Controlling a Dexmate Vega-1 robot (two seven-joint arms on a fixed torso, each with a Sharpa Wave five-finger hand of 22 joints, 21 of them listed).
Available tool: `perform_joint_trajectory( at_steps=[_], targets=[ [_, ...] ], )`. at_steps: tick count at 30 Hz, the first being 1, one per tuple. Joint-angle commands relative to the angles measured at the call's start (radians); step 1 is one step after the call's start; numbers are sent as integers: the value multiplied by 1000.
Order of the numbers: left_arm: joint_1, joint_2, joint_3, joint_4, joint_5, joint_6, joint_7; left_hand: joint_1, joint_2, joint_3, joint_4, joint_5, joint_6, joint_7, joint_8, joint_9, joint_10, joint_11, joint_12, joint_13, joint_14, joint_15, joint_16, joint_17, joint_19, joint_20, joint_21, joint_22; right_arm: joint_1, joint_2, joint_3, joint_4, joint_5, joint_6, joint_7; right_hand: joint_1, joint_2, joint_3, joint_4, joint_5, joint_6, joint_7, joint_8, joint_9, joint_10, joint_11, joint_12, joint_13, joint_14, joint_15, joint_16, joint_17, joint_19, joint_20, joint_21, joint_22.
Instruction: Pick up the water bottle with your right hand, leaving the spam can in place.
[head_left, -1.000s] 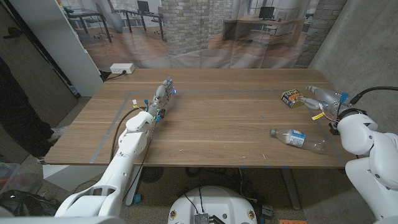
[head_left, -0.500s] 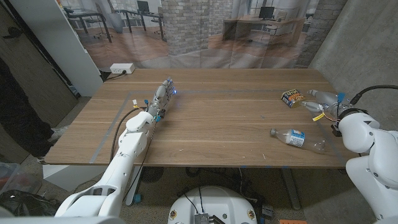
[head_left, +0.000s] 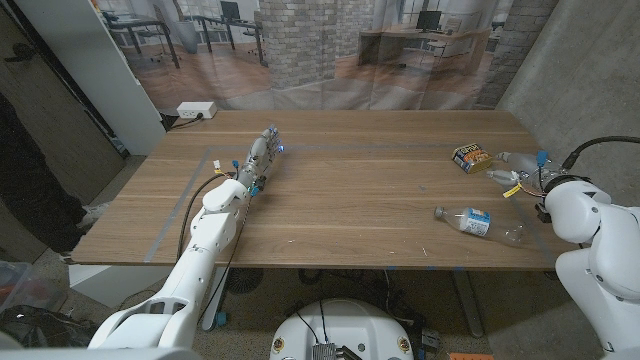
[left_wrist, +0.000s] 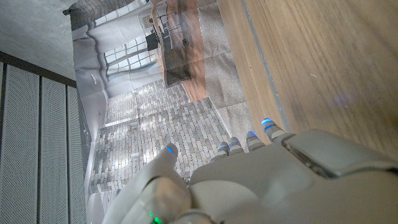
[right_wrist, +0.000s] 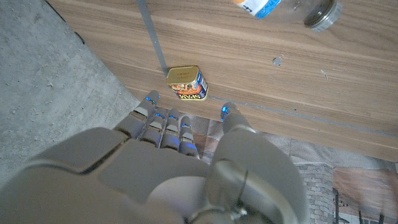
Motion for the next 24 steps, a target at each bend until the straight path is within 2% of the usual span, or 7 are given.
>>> perform_joint_trajectory(
  at_steps=[1,15,20,24],
  targets=[
    [-4,-2,1,7,1,-2,-4,3,34,-5,3,1,-182,1,3,6,-177,0,-2,6,-191,3,1,5,-91,9,-7,4,10,5,-10,-2,-64,1,70,17,-1,5,-10,-2,-8,0,-4,3,-10,1,-6,5,1,4,-1,0,3,10,-2,3],
    [-2,-4,0,9,2,-3,-5,4,34,-5,2,1,-182,1,3,6,-177,1,-1,6,-191,3,1,5,-91,8,-8,4,16,11,-16,-10,-128,33,130,65,-25,13,-33,1,-27,2,-5,2,-29,-4,-8,5,-7,7,-3,0,4,15,-5,2],
    [-2,-4,0,8,1,-3,-6,5,33,-5,1,1,-182,1,2,6,-177,1,-1,6,-192,3,0,5,-91,7,-9,4,15,10,-17,-13,-147,49,155,76,-54,4,-35,4,-41,2,-6,2,-39,-4,-9,5,-10,10,-4,0,2,20,-7,2],
    [-2,-4,0,9,2,-2,-6,5,33,-5,1,1,-182,1,2,6,-176,1,-1,6,-192,3,0,5,-92,7,-10,4,18,12,-20,-13,-167,59,178,77,-97,-15,-31,9,-46,1,-5,2,-47,-8,-8,5,-13,12,-3,1,2,21,-8,2]
  ],
)
